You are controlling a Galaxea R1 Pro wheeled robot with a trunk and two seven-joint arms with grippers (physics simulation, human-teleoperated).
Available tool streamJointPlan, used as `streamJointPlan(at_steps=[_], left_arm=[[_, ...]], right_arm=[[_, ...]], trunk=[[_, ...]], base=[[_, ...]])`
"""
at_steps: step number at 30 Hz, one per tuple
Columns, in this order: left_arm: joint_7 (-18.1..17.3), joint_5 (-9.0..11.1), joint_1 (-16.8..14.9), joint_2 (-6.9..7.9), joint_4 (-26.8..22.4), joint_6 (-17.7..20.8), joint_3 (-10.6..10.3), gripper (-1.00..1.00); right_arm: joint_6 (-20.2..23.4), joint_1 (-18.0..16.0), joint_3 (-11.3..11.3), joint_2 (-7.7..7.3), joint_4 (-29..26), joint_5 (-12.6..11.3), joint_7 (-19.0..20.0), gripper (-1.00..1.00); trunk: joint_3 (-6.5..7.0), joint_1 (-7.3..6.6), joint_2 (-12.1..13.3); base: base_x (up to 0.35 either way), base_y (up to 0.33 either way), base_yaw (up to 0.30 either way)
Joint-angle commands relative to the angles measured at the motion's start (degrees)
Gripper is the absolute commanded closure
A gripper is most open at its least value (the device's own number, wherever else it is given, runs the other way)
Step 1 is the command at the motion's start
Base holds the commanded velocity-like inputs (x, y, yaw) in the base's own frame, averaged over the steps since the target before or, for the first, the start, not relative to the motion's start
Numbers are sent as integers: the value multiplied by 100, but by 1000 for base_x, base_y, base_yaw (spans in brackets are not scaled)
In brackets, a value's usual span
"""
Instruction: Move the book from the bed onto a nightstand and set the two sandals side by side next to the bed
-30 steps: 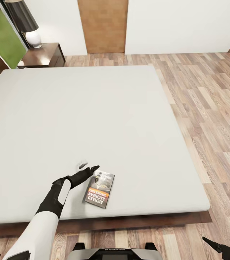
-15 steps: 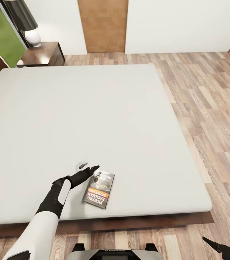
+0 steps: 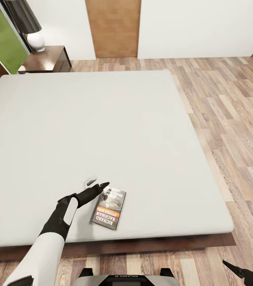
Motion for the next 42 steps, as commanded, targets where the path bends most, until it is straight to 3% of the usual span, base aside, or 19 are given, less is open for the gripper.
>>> streamJointPlan(at_steps=[1,26,29,42], left_arm=[[-15,25,-3,-7,-3,47,29,-100],[-15,25,-3,-7,-2,47,28,-100],[-15,25,-3,-7,-2,47,26,-100],[-15,25,-3,-7,-2,47,28,-100]], right_arm=[[13,-3,-47,2,4,33,25,-100],[13,-3,-46,0,4,33,25,-100],[13,-3,-47,-2,4,33,26,-100],[13,-3,-45,1,4,33,26,-100]], trunk=[[-4,1,-4],[-57,67,-124],[-111,132,-244],[-111,132,-244]], base=[[0,0,0],[0,0,0],[0,0,0],[0,0,0]])
